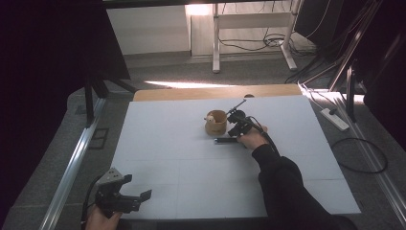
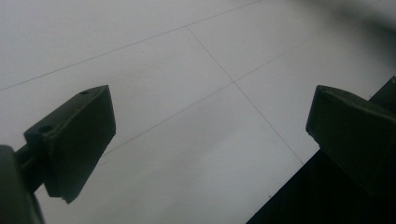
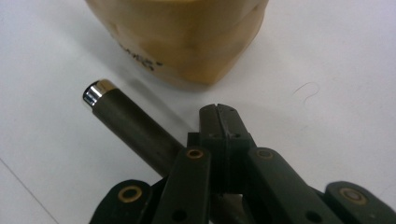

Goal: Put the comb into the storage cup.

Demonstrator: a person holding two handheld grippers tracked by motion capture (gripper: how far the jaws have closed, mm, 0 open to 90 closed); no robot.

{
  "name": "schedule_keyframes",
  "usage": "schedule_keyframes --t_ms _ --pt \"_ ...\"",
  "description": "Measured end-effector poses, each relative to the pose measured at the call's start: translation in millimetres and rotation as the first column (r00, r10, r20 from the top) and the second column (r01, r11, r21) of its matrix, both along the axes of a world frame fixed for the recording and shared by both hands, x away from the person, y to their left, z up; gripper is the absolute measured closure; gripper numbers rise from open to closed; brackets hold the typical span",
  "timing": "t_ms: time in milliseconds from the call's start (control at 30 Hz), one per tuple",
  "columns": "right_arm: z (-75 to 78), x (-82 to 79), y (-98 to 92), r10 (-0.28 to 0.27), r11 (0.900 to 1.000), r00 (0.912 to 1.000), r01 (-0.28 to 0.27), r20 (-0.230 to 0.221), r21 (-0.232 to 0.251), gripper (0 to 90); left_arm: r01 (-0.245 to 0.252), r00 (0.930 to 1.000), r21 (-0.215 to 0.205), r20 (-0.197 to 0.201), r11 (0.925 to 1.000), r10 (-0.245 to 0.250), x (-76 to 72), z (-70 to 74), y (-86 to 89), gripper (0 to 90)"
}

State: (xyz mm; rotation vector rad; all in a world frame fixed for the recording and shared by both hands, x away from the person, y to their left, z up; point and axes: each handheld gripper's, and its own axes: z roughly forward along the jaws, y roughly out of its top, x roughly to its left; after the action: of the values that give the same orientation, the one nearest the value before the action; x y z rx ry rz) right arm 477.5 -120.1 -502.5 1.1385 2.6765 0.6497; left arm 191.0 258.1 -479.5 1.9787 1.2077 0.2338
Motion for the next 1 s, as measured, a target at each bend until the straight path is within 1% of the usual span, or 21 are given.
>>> schedule_keyframes --t_ms 233,400,500,733,1000 --pt "-1.8 -7.1 1.1 0.023 1.0 0.9996 -0.024 -0.017 -0.003 90.0 -0.001 1.0 0.0 -0.001 1.0 0.001 0.2 -0.1 -0.2 2.4" --pt "-2.4 -14.7 0.9 0.048 0.999 0.9988 -0.048 -0.012 -0.009 90.0 -0.004 1.0 0.0 -0.002 1.0 0.004 0.2 -0.1 -0.2 2.5" --pt "-1.9 -19.0 0.1 0.058 0.998 0.9981 -0.059 -0.017 -0.015 90.0 -0.004 1.0 0.002 -0.002 1.0 0.004 0.2 -0.1 -0.3 2.5" --pt "-1.9 -28.4 -3.8 0.075 0.997 0.9969 -0.075 -0.024 -0.012 90.0 -0.007 1.0 0.001 -0.002 1.0 0.007 0.3 -0.2 -0.3 2.5" --pt "-0.8 -42.0 -8.8 0.099 0.995 0.9946 -0.1 -0.033 -0.023 90.0 -0.008 1.0 0.003 -0.003 1.0 0.008 0.4 -0.1 -0.6 2.6"
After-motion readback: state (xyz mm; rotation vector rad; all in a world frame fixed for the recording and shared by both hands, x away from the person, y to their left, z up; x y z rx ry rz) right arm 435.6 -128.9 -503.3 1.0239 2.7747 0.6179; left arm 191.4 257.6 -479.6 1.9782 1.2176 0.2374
